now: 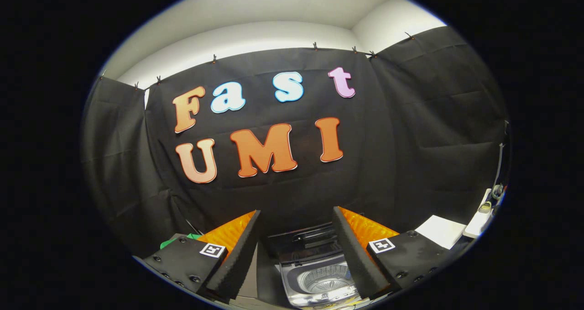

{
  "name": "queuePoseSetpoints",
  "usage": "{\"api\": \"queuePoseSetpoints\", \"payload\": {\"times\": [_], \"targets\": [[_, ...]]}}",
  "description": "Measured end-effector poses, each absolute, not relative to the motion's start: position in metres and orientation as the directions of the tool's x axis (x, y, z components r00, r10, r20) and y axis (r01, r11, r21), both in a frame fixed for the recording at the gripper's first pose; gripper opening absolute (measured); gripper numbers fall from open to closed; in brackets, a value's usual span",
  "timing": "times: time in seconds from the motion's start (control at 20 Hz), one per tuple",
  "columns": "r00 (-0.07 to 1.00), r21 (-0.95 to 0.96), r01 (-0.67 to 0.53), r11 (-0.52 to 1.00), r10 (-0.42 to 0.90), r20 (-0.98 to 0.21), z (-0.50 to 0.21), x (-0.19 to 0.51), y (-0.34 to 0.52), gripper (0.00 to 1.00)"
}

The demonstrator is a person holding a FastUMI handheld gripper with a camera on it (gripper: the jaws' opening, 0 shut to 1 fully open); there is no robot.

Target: Put the clothes into the washing machine and then close the washing machine lid.

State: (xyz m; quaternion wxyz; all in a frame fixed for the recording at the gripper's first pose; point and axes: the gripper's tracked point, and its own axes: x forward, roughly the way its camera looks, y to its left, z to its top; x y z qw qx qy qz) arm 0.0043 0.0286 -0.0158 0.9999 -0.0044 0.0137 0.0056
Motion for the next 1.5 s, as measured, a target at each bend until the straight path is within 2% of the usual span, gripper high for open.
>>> {"api": "queuePoseSetpoints", "payload": {"times": [0.55, 1.15, 1.5], "targets": [[0.982, -0.065, -0.148, 0.987, 0.138, -0.131, -0.06, 0.025, 0.141, 0.99], [0.887, -0.059, -0.314, 0.948, 0.27, -0.374, -0.178, 0.023, 0.282, 0.99], [0.823, -0.093, -0.369, 0.925, 0.279, -0.495, -0.245, 0.023, 0.325, 0.99]]}}
